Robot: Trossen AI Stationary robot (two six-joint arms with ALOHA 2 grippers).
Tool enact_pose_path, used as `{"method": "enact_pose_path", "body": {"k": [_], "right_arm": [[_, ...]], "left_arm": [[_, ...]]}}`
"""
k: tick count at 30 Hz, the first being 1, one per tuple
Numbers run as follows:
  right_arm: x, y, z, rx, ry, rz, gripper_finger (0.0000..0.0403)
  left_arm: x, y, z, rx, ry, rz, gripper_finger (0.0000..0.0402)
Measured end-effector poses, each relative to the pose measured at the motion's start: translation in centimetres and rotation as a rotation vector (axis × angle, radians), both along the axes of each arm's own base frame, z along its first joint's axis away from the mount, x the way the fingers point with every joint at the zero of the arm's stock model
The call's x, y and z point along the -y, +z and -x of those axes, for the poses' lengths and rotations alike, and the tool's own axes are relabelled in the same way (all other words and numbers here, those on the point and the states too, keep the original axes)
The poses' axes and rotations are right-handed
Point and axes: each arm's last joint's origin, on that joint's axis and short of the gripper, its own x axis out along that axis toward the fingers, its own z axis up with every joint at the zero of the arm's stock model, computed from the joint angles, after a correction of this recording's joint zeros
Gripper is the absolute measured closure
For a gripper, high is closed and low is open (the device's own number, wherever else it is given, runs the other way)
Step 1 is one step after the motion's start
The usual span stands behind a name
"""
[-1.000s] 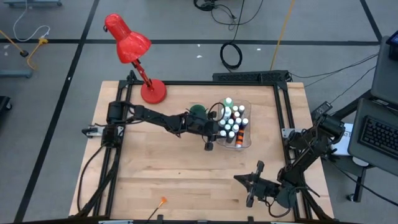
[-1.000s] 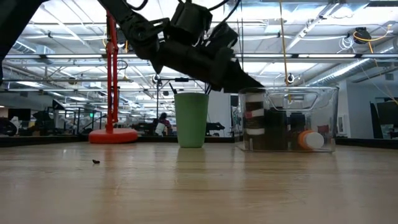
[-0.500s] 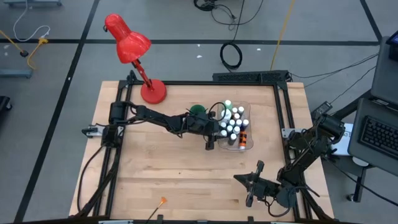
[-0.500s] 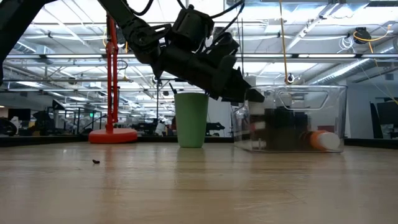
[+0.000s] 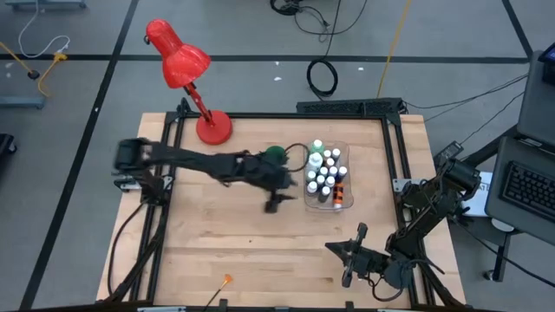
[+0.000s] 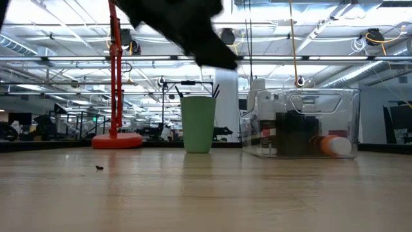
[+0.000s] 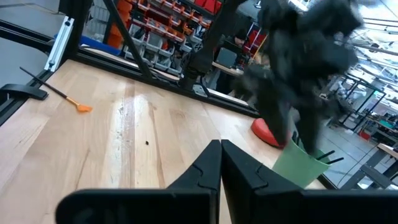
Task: Pick & Place Paint Supplies
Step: Put the orange paint brush into the green cup
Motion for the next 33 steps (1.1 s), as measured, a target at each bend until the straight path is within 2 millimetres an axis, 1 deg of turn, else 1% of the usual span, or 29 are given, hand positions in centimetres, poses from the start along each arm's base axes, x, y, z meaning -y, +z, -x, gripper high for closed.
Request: {"method": "enact_pose_path", "body": {"k": [2,4,7,10,11,14,17,20,23,26,29,31,33], "right_arm": [[0.0,0.0,0.0,-0.001,0.0,-0.003,0.0399],[0.1,-0.1,-0.1,0.001,-0.004,-0.01,0.0399],[0.2,-0.1,-0.4,-0.002,0.021,-0.027,0.0399],[0.3,-0.2,-0.9,-0.016,0.091,-0.042,0.0399],[0.4,-0.2,-1.1,-0.02,0.121,-0.056,0.0399],[0.7,-0.3,-2.0,-0.042,0.217,-0.1,0.0399],[1.5,-0.6,-3.1,-0.072,0.273,-0.139,0.0399],[2.7,-0.9,-4.3,-0.104,0.285,-0.179,0.0399],[4.1,-1.3,-5.5,-0.138,0.275,-0.211,0.0399],[5.0,-1.6,-6.5,-0.173,0.311,-0.225,0.0399],[5.5,-2.5,-8.0,-0.231,0.36,-0.194,0.0399],[5.8,-3.0,-9.7,-0.28,0.37,-0.185,0.0399],[6.1,-2.7,-11.8,-0.32,0.435,-0.187,0.0399]], "left_arm": [[1.4,1.7,2.7,-0.111,-0.074,0.07,0.0215],[3.3,2.3,5.1,-0.205,-0.154,0.166,0.0246],[6.7,1.4,8.8,-0.342,-0.203,0.214,0.0309],[10.1,0.7,12.2,-0.398,-0.168,0.211,0.038],[11.1,0.3,13.3,-0.426,-0.154,0.22,0.039],[14.4,-1.1,16.1,-0.474,-0.136,0.201,0.0383],[17.1,-2.4,18.9,-0.485,-0.089,0.181,0.0379],[19.0,-3.6,21.0,-0.471,-0.032,0.253,0.0386],[21.0,-3.7,22.8,-0.4,-0.043,0.346,0.0397],[22.5,-3.4,23.8,-0.325,-0.009,0.427,0.0399],[23.4,-3.6,24.3,-0.291,-0.03,0.388,0.0397],[23.8,-3.9,24.9,-0.272,-0.058,0.332,0.0399],[23.8,-4.1,25.2,-0.223,-0.038,0.265,0.04]]}}
